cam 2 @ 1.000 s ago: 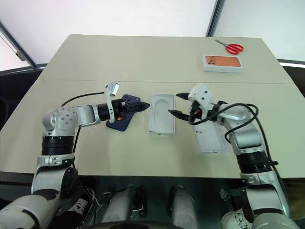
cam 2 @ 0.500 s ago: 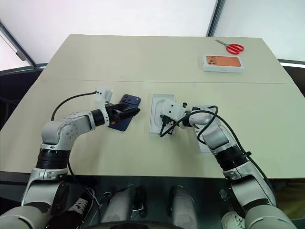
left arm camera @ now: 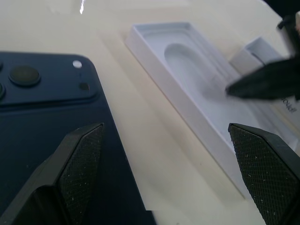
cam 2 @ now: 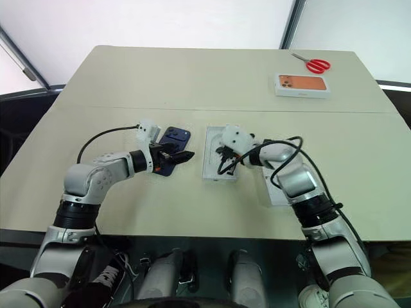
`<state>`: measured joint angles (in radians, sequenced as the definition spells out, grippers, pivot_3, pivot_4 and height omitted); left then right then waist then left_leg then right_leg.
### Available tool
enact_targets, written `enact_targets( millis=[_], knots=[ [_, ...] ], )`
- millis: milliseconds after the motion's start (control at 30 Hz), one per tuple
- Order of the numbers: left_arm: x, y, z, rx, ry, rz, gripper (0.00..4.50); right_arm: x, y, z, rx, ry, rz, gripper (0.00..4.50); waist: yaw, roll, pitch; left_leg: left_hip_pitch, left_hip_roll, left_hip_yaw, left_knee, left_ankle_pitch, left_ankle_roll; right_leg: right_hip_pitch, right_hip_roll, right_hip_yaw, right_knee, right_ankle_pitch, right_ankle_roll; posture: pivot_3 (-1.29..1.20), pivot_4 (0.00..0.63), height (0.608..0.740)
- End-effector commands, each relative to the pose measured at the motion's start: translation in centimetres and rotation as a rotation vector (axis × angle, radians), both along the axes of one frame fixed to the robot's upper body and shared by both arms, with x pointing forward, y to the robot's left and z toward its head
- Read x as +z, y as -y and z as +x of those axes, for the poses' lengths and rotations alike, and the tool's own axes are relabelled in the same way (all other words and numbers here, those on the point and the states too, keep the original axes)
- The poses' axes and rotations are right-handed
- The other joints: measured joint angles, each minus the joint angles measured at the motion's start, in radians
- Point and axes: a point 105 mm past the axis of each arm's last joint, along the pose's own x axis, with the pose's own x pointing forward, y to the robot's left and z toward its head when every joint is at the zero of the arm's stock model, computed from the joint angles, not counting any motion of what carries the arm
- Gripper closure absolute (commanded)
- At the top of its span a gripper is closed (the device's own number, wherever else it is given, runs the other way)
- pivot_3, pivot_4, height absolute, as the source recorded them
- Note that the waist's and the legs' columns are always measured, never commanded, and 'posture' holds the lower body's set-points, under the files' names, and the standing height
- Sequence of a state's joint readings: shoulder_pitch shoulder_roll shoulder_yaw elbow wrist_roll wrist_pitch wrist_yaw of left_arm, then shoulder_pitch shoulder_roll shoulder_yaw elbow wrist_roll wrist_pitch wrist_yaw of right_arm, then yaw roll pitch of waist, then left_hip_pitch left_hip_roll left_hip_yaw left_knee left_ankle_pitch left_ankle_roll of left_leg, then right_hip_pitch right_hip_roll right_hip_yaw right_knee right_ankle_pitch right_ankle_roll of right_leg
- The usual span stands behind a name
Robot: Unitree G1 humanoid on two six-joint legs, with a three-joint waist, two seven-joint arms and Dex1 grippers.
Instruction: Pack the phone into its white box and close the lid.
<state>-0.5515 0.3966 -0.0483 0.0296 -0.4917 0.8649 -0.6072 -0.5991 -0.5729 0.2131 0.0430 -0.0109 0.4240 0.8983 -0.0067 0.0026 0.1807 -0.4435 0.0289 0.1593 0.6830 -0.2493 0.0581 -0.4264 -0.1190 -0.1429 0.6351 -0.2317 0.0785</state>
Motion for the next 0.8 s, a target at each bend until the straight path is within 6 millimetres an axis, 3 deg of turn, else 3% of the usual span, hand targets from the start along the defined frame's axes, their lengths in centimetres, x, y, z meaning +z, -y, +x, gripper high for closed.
enact_targets(
  millis=[33, 133, 367, 633, 800],
  knots=[
    [0.5, 0.6, 0.4, -0.030, 0.059, 0.057, 0.02, 1.6, 2.4, 0.4, -0.055, 0.049, 0.015, 4.48, -0.002, 0.000, 0.000, 0.000, 0.000, 0.000, 0.000, 0.000, 0.000, 0.000, 0.000, 0.000, 0.000, 0.000, 0.000, 0.00, 0.150, 0.738],
    [0.3, 0.9, 0.5, -0.038, 0.032, 0.042, 0.93, 1.6, 3.5, 0.4, -0.077, 0.064, -0.001, 4.50, -0.006, 0.000, 0.000, 0.000, 0.001, 0.000, 0.000, 0.000, 0.000, 0.000, 0.001, 0.000, 0.000, 0.000, 0.000, 0.00, 0.150, 0.738],
    [-0.9, 1.6, 1.0, -0.032, 0.040, 0.119, 4.44, 0.4, 3.6, -0.2, -0.098, 0.033, 0.016, 4.50, -0.006, 0.000, 0.000, 0.000, 0.001, 0.001, -0.001, 0.000, 0.000, 0.000, 0.001, 0.000, 0.000, 0.000, 0.000, 0.00, 0.150, 0.738],
    [-2.2, 2.0, 1.4, -0.024, 0.042, 0.171, 4.44, -1.1, 3.4, -0.5, -0.096, 0.029, -0.044, 4.50, -0.003, 0.000, 0.000, 0.000, 0.001, 0.000, 0.000, 0.000, 0.000, 0.000, 0.000, 0.000, 0.000, 0.000, 0.000, 0.00, 0.150, 0.738],
    [-2.9, 4.2, 0.9, -0.111, -0.011, 0.162, 4.44, -1.0, 2.9, -0.4, -0.089, 0.031, -0.027, 4.50, 0.001, 0.000, 0.000, 0.000, 0.001, 0.000, 0.000, 0.000, 0.000, 0.000, 0.000, 0.000, 0.000, 0.000, 0.000, 0.00, 0.150, 0.738]
  ],
)
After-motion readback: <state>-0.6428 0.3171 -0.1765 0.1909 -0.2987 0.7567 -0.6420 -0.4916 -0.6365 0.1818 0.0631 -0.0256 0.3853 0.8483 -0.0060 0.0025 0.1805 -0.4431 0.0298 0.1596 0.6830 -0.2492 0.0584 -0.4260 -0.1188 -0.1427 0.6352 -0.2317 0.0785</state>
